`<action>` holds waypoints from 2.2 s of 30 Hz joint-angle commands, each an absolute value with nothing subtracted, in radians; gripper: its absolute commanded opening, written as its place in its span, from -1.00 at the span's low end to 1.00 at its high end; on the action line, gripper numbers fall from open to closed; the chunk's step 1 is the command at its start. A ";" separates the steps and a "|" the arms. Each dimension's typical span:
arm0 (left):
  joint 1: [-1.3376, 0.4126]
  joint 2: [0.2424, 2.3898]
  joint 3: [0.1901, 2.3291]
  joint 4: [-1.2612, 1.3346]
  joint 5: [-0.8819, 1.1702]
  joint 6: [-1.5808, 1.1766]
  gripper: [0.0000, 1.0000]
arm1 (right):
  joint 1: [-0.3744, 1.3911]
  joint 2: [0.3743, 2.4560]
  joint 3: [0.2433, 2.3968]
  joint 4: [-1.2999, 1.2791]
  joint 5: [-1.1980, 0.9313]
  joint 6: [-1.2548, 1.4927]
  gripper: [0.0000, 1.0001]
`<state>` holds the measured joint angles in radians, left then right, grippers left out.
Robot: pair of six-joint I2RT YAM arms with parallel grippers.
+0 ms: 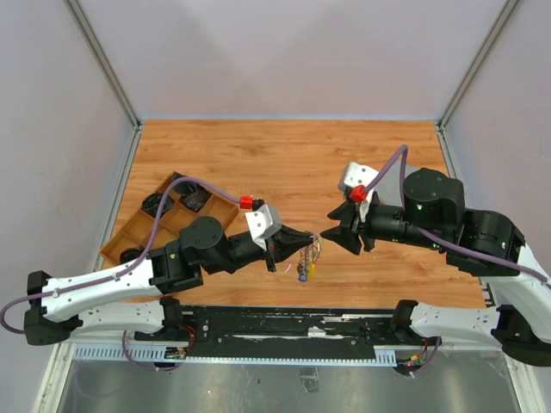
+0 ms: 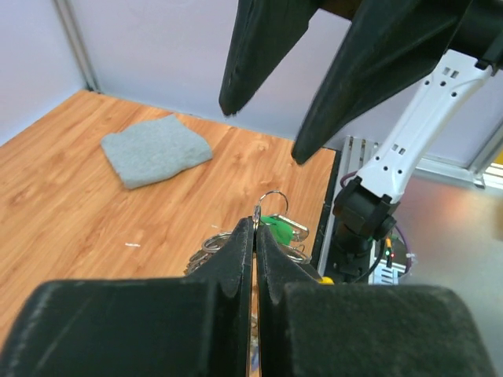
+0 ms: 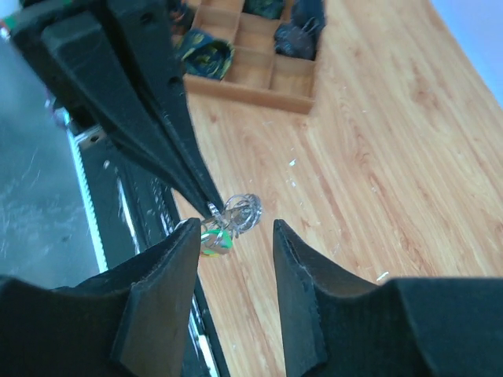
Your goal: Put the keys on the keyring
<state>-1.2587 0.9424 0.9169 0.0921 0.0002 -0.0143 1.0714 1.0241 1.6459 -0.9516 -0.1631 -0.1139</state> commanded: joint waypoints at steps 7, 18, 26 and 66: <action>-1.255 0.872 0.878 0.210 -0.105 -0.037 -0.99 | 1.073 0.906 1.420 -0.599 0.070 0.372 -0.18; -1.255 0.852 0.871 0.207 -0.143 -0.024 -0.99 | 1.071 0.786 1.186 -0.412 0.109 0.683 -0.23; -1.255 0.844 0.869 0.199 -0.142 -0.021 -0.99 | 1.071 0.764 1.156 -0.364 0.109 0.698 -0.23; -1.255 0.859 0.876 0.193 -0.153 -0.019 -0.99 | 1.071 0.799 1.174 -0.422 -0.002 0.647 -0.50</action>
<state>-1.2579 0.8654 0.8627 0.1261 -0.1452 -0.0246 1.0710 0.8028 1.1698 -0.4274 0.0029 0.6464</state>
